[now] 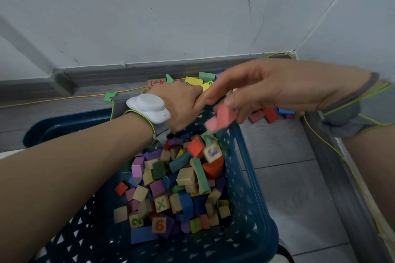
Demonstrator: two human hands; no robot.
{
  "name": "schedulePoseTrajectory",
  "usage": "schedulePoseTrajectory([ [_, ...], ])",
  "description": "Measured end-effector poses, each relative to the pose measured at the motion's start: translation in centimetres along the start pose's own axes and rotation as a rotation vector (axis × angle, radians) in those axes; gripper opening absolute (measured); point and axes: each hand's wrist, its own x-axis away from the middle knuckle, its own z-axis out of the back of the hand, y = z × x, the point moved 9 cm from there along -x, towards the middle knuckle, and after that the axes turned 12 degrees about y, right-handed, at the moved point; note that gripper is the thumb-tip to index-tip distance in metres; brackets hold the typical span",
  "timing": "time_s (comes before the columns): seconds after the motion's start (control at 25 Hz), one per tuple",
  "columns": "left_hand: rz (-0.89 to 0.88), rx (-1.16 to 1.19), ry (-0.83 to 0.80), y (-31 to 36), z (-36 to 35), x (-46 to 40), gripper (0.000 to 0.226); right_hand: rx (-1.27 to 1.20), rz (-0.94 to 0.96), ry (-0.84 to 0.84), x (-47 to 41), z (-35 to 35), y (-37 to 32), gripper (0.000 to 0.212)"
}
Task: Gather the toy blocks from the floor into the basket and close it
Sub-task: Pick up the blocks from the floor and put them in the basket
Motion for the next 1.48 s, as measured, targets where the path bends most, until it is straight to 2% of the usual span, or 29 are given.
schedulePoseTrajectory([
  [0.04, 0.007, -0.008, 0.004, 0.0, 0.1, 0.0, 0.055, -0.087, -0.010, 0.081, -0.6, 0.9, 0.5, 0.024],
  [0.12, 0.013, -0.015, -0.006, 0.0, 0.1, 0.0, 0.055, -0.221, -0.080, 0.384, -2.2, 4.7, 4.0, 0.019],
  [0.16, 0.013, -0.012, -0.011, 0.1, 0.0, 0.0, 0.054, -0.199, -0.125, 0.566, -2.8, 7.0, 6.9, 0.016],
  [0.24, 0.010, -0.002, -0.009, 0.2, 0.1, 0.0, 0.054, 0.064, -0.236, 0.814, -3.4, 10.3, 13.2, 0.015],
  [0.32, 0.003, 0.005, -0.004, 0.1, 0.2, 0.0, 0.055, 0.452, -0.400, 0.766, -3.8, 10.5, 18.7, 0.038],
  [0.4, -0.002, 0.008, -0.009, 0.1, 0.1, 0.0, 0.055, 0.730, -0.511, 0.634, -3.9, 9.5, 22.8, 0.082],
  [0.44, -0.004, 0.007, -0.009, 0.1, 0.0, -0.1, 0.055, 0.795, -0.526, 0.622, -3.9, 9.3, 23.9, 0.097],
  [0.52, -0.006, 0.003, -0.005, 0.0, 0.1, -0.1, 0.054, 0.821, -0.498, 0.684, -4.2, 9.1, 24.6, 0.106],
  [0.64, -0.016, 0.003, -0.006, 0.2, 0.1, -0.1, 0.053, 0.798, -0.468, 0.797, -4.4, 9.5, 24.9, 0.102],
  [0.76, -0.015, 0.011, -0.016, 0.1, 0.1, 0.0, 0.052, 0.787, -0.497, 0.806, -4.8, 9.6, 25.3, 0.102],
  [0.96, -0.006, -0.003, -0.007, 0.0, 0.0, 0.0, 0.053, 0.789, -0.461, 0.813, -5.5, 9.6, 24.6, 0.079],
  [1.12, 0.001, -0.003, -0.005, 0.0, -0.1, 0.0, 0.055, 0.944, -0.460, 0.692, -5.6, 7.7, 24.2, 0.066],
  [1.48, 0.007, 0.004, 0.010, 0.0, 0.1, 0.0, 0.056, 0.983, -0.382, 0.653, -5.1, 7.6, 24.2, 0.050],
])
